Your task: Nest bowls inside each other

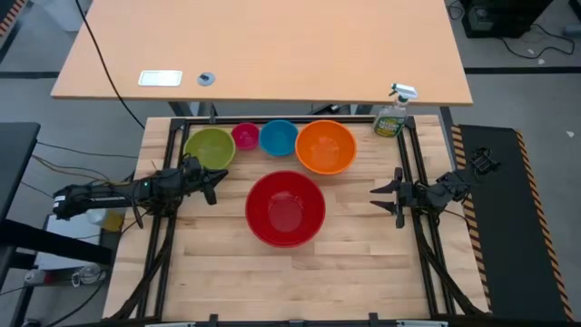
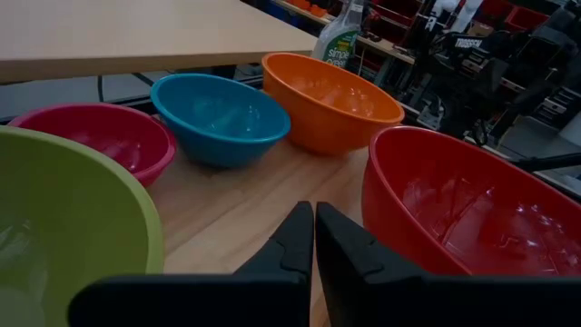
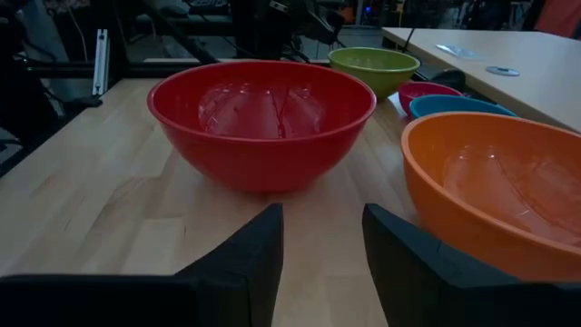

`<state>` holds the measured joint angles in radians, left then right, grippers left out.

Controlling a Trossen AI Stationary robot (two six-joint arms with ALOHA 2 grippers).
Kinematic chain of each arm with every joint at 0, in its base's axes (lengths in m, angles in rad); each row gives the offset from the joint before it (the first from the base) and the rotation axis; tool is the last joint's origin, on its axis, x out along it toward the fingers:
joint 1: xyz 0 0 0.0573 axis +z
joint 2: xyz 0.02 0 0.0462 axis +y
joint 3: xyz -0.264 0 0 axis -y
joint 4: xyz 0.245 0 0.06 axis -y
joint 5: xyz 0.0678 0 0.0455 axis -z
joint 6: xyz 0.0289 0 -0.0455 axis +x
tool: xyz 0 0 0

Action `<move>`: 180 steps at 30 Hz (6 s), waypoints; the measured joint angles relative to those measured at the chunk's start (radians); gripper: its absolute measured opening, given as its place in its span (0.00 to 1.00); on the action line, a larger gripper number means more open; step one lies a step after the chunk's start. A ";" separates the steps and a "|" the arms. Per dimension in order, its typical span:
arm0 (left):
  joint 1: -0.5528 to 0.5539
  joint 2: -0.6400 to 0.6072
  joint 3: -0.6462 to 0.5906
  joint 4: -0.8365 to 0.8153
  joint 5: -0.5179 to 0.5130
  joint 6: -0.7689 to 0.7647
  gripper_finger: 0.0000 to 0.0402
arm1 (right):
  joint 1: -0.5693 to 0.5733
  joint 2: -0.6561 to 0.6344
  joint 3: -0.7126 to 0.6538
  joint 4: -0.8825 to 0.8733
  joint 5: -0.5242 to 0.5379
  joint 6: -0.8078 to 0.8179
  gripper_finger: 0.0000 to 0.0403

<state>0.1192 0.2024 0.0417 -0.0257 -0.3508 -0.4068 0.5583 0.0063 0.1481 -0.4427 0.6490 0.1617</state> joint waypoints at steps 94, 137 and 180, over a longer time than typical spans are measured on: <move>0.013 0.615 0.920 -0.341 0.226 -0.286 0.48 | -0.790 1.347 1.068 0.285 -0.668 -0.087 0.40; 0.008 0.681 0.919 -0.475 0.224 -0.330 0.48 | -1.282 1.782 1.056 -0.379 -0.538 0.045 0.35; 0.008 0.672 0.931 -0.422 0.167 -0.203 0.63 | -0.821 1.364 1.056 -0.164 -0.759 0.406 0.07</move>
<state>0.1268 0.8740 0.9732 -0.4479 -0.1841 -0.6098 -0.2626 1.3702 1.2041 -0.6066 -0.1099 0.5680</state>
